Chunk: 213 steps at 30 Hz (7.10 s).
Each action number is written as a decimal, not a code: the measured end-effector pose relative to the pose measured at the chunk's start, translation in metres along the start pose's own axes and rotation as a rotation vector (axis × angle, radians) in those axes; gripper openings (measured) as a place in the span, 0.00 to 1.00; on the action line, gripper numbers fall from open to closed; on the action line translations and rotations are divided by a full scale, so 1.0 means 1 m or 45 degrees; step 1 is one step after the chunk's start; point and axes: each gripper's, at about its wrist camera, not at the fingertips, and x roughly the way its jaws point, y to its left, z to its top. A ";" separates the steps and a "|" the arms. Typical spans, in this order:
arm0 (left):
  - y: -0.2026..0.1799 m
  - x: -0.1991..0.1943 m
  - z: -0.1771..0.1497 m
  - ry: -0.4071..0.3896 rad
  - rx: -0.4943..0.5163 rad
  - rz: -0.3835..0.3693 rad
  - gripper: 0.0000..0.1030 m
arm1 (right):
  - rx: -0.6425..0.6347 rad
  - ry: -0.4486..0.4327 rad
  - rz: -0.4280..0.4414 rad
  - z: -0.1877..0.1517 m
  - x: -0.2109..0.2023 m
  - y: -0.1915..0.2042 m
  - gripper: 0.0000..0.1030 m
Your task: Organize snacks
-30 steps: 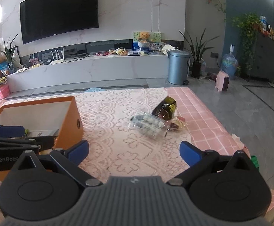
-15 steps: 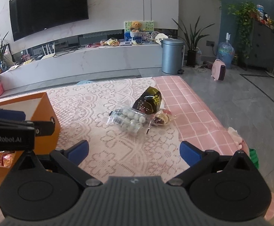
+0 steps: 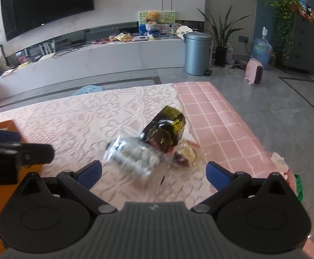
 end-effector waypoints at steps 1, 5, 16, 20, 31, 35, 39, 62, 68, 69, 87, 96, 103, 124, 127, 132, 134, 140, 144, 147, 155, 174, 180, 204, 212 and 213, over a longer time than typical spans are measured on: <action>0.001 0.004 0.003 0.000 0.012 0.008 0.81 | -0.002 0.000 -0.009 0.002 0.008 -0.001 0.97; 0.005 0.018 0.014 0.012 0.040 0.050 0.76 | 0.018 -0.033 -0.004 0.005 0.030 -0.009 0.96; -0.001 0.054 0.022 0.097 0.136 -0.003 0.70 | 0.016 -0.102 0.021 -0.009 0.056 -0.022 0.93; -0.009 0.062 0.020 0.117 0.164 -0.028 0.67 | 0.027 -0.075 0.056 -0.009 0.060 -0.024 0.90; -0.016 0.071 0.011 0.209 0.129 -0.036 0.66 | 0.156 0.048 0.220 -0.014 0.065 -0.041 0.72; -0.013 0.070 0.006 0.236 0.114 -0.027 0.58 | 0.125 0.073 0.234 -0.016 0.061 -0.036 0.43; -0.010 0.070 0.006 0.247 0.041 -0.068 0.57 | 0.180 0.134 0.344 -0.021 0.058 -0.039 0.34; -0.003 0.126 0.009 0.287 -0.207 -0.060 0.69 | 0.372 0.051 0.106 -0.013 0.091 -0.069 0.62; -0.011 0.121 0.007 0.305 -0.170 -0.084 0.42 | 0.374 0.060 0.131 -0.012 0.090 -0.069 0.38; -0.011 0.119 0.007 0.311 -0.169 -0.084 0.38 | 0.373 0.058 0.124 -0.012 0.088 -0.069 0.38; -0.026 0.075 -0.016 0.368 -0.104 -0.133 0.37 | 0.498 0.295 0.405 -0.038 0.051 -0.078 0.35; -0.029 0.070 -0.020 0.267 -0.177 0.079 0.80 | 0.410 0.240 0.350 -0.036 0.041 -0.067 0.35; -0.035 0.092 -0.031 0.279 -0.254 0.200 0.84 | 0.386 0.225 0.331 -0.035 0.040 -0.070 0.36; -0.028 0.089 -0.040 0.198 -0.334 0.059 0.56 | 0.378 0.231 0.267 -0.033 0.047 -0.063 0.36; -0.028 0.076 -0.042 0.146 -0.340 0.061 0.55 | 0.313 0.172 0.226 -0.028 0.037 -0.058 0.36; -0.027 0.042 -0.038 0.059 -0.369 0.029 0.56 | 0.305 0.139 0.171 -0.023 0.023 -0.059 0.36; -0.028 0.025 -0.036 0.019 -0.363 0.015 0.56 | 0.293 0.125 0.160 -0.022 0.014 -0.057 0.36; -0.026 -0.025 -0.040 -0.084 -0.352 -0.034 0.56 | 0.289 0.077 0.177 -0.028 -0.022 -0.042 0.36; -0.023 -0.053 -0.048 -0.134 -0.315 -0.042 0.56 | 0.302 0.054 0.209 -0.038 -0.050 -0.025 0.36; -0.016 -0.072 -0.055 -0.162 -0.297 -0.042 0.56 | 0.301 0.047 0.236 -0.044 -0.070 -0.011 0.36; 0.017 -0.110 -0.072 -0.173 -0.318 -0.066 0.56 | 0.136 -0.022 0.259 -0.040 -0.114 0.038 0.36; 0.122 -0.144 -0.097 -0.160 -0.367 0.110 0.56 | -0.202 -0.034 0.393 -0.027 -0.141 0.177 0.36; 0.148 -0.127 -0.091 -0.077 -0.293 0.159 0.56 | -0.318 0.009 0.367 -0.020 -0.119 0.210 0.36; 0.199 -0.058 -0.110 0.191 -0.412 0.119 0.58 | -0.710 0.271 0.146 -0.019 -0.023 0.275 0.36; 0.201 -0.057 -0.115 0.226 -0.418 0.154 0.63 | -0.720 0.264 0.116 -0.018 -0.022 0.272 0.42; 0.200 -0.057 -0.115 0.227 -0.416 0.155 0.63 | -0.717 0.263 0.118 -0.018 -0.023 0.272 0.42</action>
